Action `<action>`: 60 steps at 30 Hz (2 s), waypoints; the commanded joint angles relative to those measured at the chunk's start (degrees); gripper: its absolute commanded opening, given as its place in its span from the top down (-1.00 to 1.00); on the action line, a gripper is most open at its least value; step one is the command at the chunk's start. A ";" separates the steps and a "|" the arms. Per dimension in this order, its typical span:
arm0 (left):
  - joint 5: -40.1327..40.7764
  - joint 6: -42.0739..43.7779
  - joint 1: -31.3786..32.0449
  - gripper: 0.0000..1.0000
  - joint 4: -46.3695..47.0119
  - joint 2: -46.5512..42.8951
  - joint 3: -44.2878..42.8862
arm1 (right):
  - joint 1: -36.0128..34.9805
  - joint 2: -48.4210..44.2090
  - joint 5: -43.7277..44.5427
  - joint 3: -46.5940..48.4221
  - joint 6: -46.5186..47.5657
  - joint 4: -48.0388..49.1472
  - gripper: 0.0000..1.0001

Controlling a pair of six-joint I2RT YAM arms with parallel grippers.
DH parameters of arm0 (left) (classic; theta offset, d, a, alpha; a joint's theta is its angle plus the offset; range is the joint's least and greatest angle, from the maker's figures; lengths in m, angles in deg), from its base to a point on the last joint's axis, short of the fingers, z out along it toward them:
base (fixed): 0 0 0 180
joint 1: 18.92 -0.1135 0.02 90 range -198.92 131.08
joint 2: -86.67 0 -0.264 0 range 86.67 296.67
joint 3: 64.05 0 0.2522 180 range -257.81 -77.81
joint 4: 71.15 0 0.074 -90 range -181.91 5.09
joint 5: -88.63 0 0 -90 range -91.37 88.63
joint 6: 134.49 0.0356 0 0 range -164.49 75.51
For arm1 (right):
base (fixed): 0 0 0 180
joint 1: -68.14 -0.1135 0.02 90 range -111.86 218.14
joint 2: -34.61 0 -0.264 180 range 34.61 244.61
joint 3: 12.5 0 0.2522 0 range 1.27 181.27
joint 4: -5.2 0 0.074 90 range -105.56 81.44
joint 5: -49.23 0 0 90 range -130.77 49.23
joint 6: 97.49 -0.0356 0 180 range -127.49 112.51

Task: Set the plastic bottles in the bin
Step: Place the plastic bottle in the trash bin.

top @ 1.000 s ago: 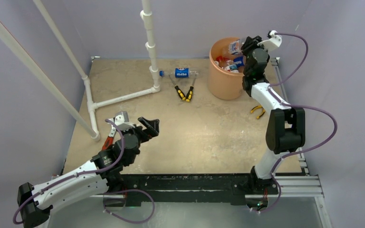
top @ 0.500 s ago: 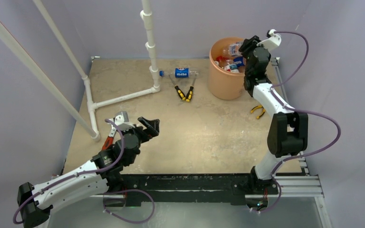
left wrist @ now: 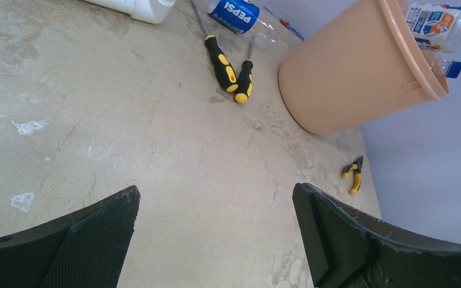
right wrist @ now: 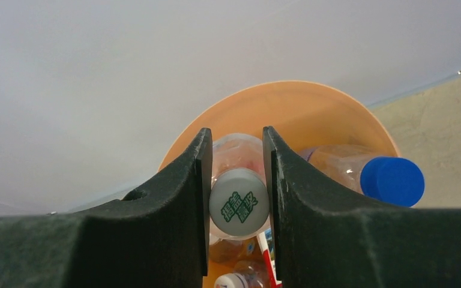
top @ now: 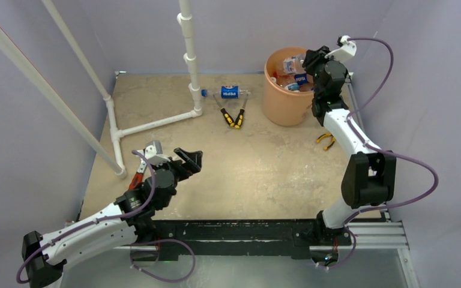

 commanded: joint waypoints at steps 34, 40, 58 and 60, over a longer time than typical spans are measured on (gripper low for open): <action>-6.26 -0.34 -0.26 -0.99 5.66 5.14 -0.19 | 0.26 -10.68 -8.73 -4.42 -6.29 -20.43 -0.58; -5.03 1.44 -0.26 -0.99 5.66 6.41 -2.43 | 0.26 -17.18 -6.32 -4.59 -5.51 -17.68 -0.57; 3.92 -1.00 -1.78 -0.99 -5.59 46.05 -39.06 | -1.66 -53.28 -29.00 -36.31 -13.27 -7.09 -0.45; 4.54 -4.68 -2.35 -0.99 -7.50 51.82 -43.76 | -1.67 -58.03 -28.80 -38.85 -12.67 -10.18 -0.45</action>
